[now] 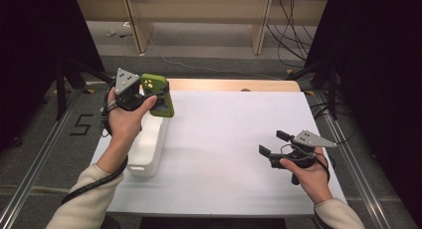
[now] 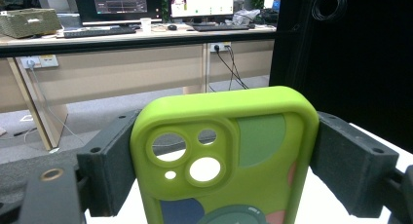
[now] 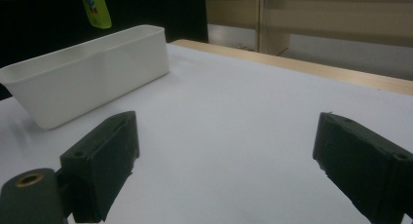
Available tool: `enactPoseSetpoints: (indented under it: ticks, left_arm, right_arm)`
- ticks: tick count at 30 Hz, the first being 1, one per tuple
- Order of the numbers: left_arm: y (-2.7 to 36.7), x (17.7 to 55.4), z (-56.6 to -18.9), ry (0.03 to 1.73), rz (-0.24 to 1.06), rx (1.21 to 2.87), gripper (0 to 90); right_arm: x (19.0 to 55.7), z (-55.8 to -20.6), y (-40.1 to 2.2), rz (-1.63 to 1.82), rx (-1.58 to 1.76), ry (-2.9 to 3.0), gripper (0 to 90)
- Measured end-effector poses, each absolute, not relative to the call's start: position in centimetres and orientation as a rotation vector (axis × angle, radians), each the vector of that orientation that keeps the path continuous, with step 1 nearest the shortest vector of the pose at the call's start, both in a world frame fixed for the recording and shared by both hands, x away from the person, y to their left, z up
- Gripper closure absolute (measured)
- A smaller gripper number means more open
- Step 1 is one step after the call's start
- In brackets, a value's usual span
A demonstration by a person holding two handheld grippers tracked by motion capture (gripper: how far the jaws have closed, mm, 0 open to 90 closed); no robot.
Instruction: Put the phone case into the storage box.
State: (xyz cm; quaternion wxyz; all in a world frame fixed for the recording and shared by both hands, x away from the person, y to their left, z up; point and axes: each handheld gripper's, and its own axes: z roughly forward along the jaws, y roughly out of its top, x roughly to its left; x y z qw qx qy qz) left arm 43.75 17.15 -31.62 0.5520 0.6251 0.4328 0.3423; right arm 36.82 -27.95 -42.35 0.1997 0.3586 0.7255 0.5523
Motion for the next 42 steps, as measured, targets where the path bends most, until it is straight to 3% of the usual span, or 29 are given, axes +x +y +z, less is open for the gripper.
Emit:
enactPoseSetpoints:
  ticks: [42]
  left_arm:
    - [18.4,44.1,-31.4,1.048,0.834,1.463,16.5]
  right_arm:
    - [36.8,-42.3,-28.0,1.550,1.003,2.025,10.7]
